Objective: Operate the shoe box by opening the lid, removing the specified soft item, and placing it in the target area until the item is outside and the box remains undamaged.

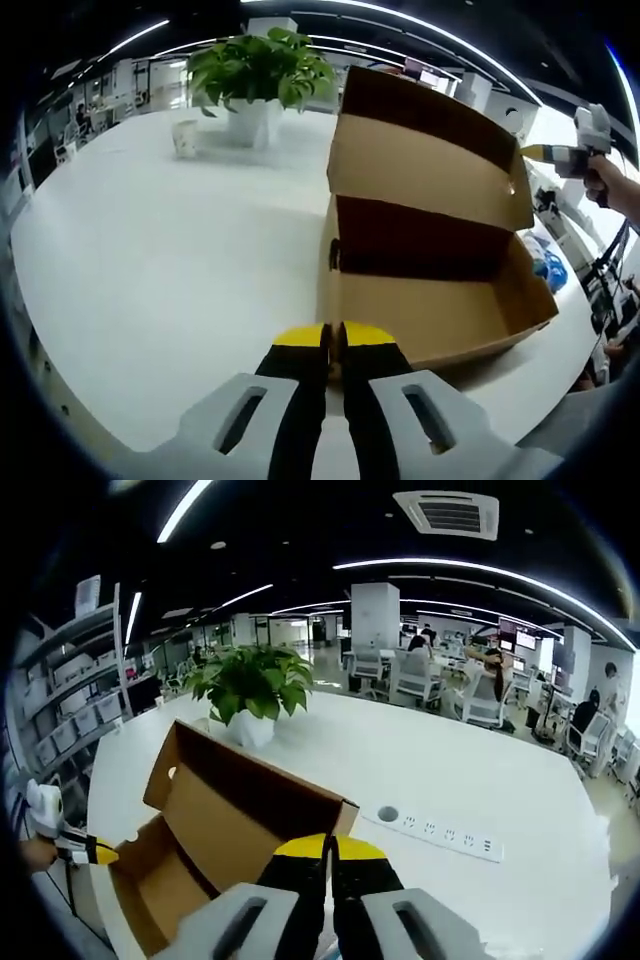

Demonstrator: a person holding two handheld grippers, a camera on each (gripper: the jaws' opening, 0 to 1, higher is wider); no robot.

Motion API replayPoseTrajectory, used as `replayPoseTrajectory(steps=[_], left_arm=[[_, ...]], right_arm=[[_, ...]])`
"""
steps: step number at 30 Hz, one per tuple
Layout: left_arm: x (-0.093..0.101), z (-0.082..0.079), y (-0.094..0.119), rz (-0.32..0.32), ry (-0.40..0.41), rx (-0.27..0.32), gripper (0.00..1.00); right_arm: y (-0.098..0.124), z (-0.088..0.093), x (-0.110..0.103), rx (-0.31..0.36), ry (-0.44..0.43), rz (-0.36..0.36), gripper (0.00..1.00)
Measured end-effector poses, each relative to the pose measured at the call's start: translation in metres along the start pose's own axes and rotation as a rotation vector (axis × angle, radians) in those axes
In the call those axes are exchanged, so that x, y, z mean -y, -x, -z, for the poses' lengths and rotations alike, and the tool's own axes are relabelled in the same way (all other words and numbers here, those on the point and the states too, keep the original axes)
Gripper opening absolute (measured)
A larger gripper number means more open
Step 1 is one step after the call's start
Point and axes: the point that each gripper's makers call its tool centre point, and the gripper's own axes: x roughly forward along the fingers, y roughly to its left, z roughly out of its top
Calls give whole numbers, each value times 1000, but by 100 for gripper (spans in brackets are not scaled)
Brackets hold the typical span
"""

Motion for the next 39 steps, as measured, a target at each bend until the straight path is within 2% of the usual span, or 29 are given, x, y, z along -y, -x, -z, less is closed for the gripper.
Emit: replayPoseTrajectory(steps=[12, 20, 39], left_arm=[[1, 0, 1, 3, 2, 3, 2], [0, 0, 0, 5, 2, 5, 2], [-1, 2, 0, 9, -6, 5, 2]], right_arm=[[4, -3, 2, 29, -6, 1, 0], [17, 0, -6, 41, -4, -4, 0], [31, 3, -15, 74, -11, -2, 0]])
